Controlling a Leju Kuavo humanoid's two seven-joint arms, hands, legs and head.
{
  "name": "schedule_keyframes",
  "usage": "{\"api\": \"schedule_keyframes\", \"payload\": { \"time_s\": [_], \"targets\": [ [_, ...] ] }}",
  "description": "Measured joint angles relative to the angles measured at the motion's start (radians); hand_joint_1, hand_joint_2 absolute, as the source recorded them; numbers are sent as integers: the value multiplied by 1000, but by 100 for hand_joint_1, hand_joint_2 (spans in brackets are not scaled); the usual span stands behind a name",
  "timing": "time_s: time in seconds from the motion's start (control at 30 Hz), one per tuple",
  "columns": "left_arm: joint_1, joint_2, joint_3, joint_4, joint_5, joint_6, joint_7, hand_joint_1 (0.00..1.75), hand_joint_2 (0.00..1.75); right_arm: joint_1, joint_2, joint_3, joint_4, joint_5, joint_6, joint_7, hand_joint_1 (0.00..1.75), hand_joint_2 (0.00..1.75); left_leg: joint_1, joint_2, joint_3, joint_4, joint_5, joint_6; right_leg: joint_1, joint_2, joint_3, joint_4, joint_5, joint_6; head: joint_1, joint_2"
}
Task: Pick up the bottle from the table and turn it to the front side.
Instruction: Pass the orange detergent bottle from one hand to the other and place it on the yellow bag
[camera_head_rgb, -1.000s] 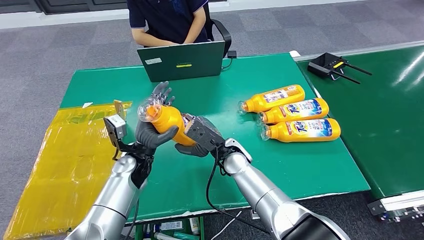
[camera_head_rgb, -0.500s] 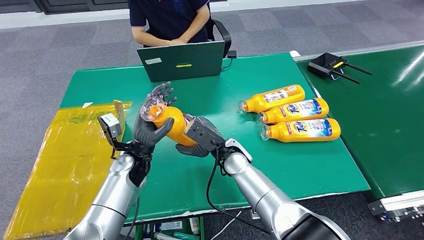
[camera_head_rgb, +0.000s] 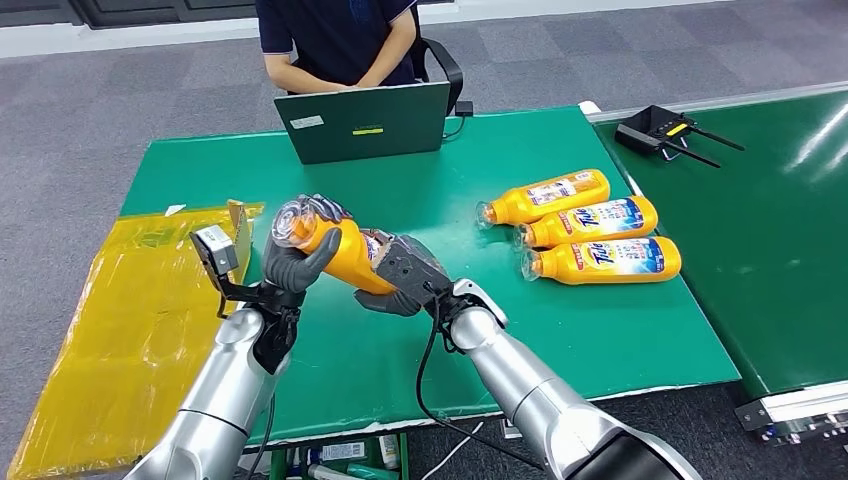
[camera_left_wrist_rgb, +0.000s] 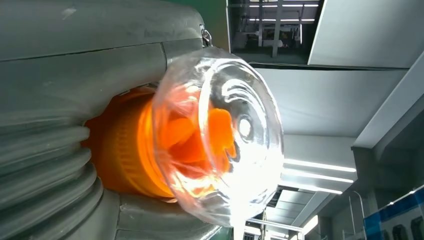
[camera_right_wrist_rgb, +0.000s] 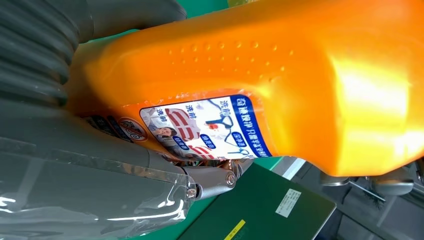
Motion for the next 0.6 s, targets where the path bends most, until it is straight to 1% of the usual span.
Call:
{"api": "schedule_keyframes", "payload": {
  "time_s": [0.37,0.4,0.5,0.53,0.6],
  "targets": [
    [-1,2,0,0,0,0,0,175,175,0,0,0,0,0,0,0,175,175,0,0,0,0,0,0,0,0,0,0,0,0,0,0],
    [-1,3,0,0,0,0,0,175,175,0,0,0,0,0,0,0,167,175,0,0,0,0,0,0,0,0,0,0,0,0,0,0],
    [-1,4,0,0,0,1,0,175,175,0,0,0,0,0,0,0,37,175,0,0,0,0,0,0,0,0,0,0,0,0,0,0],
    [-1,4,0,0,1,1,1,175,175,0,0,0,0,1,0,0,1,175,0,0,0,0,0,0,0,0,0,0,0,0,0,0],
    [-1,3,-1,0,2,3,2,175,175,0,2,0,0,5,0,0,0,175,0,0,0,0,0,0,0,0,0,0,0,0,0,0]
  ]
}}
